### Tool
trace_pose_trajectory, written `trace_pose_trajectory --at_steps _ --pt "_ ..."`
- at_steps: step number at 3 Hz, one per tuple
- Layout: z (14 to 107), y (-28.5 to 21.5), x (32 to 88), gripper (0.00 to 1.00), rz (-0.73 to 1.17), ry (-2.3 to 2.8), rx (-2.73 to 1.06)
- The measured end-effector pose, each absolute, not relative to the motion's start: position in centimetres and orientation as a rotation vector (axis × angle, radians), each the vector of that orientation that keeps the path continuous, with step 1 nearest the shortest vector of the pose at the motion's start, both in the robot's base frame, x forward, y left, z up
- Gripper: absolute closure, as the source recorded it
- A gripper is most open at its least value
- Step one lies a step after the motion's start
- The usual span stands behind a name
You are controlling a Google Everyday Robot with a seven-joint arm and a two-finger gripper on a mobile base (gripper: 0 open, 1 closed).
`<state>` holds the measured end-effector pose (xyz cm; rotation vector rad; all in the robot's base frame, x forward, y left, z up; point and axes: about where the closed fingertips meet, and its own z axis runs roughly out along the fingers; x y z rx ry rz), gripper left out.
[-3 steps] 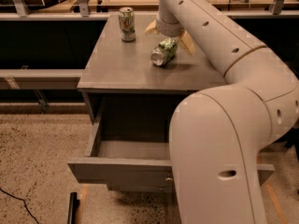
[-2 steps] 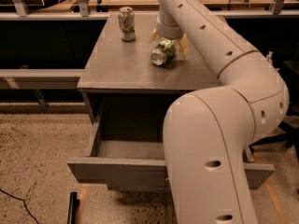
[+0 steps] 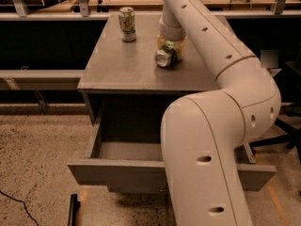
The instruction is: Place green can into top drawer
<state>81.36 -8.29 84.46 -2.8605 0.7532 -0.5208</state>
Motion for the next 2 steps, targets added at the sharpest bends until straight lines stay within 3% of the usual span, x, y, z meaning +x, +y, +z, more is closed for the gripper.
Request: trace_pose_trajectory --at_steps 1,2 --pt "84.5 -8.3 81.3 0.93 -0.52 0.753 -2.86" --pt "87.1 -8.1 78.4 1.0 -0.428 0.849 -2.779"
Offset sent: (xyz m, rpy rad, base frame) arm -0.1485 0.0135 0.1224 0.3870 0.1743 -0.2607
